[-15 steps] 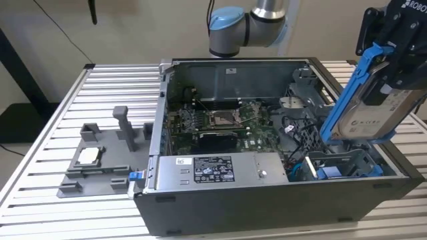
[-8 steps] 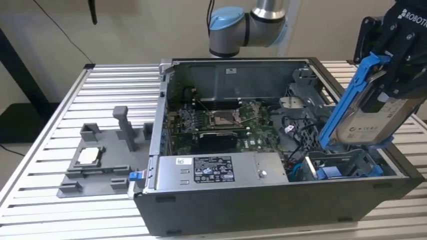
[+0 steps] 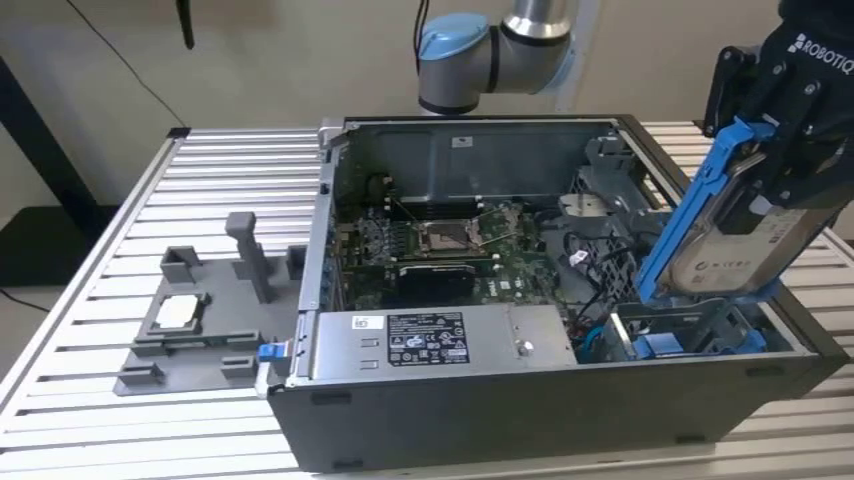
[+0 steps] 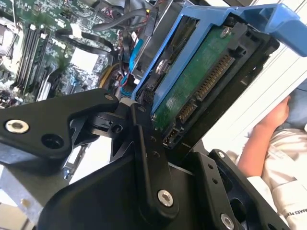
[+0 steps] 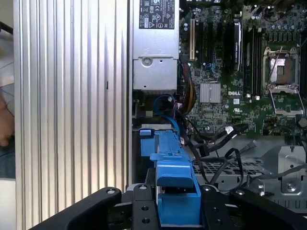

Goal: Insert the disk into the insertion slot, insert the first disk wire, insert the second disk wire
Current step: 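Insert the disk into the insertion slot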

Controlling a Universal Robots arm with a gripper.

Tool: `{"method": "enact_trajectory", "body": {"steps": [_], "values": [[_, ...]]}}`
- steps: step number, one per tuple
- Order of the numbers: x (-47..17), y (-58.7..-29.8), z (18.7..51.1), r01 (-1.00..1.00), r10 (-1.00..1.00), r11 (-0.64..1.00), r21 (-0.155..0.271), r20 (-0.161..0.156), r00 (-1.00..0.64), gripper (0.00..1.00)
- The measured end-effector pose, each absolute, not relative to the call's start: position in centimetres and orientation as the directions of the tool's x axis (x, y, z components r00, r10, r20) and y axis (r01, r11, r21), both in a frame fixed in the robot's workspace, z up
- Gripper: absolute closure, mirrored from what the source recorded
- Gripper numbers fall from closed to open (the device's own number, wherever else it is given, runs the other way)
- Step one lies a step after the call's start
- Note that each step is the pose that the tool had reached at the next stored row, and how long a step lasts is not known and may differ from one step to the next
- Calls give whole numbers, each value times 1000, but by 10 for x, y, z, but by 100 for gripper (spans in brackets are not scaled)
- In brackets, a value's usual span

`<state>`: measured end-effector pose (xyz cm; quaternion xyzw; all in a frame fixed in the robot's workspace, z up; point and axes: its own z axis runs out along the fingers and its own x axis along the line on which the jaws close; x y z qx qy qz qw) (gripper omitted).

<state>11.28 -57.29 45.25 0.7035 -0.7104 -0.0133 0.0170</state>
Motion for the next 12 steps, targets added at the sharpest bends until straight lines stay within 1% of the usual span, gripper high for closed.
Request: {"method": "enact_trajectory", "body": {"steps": [12], "values": [[114,-573,439,-999,-1000,-9,43,16,9,67]]}}
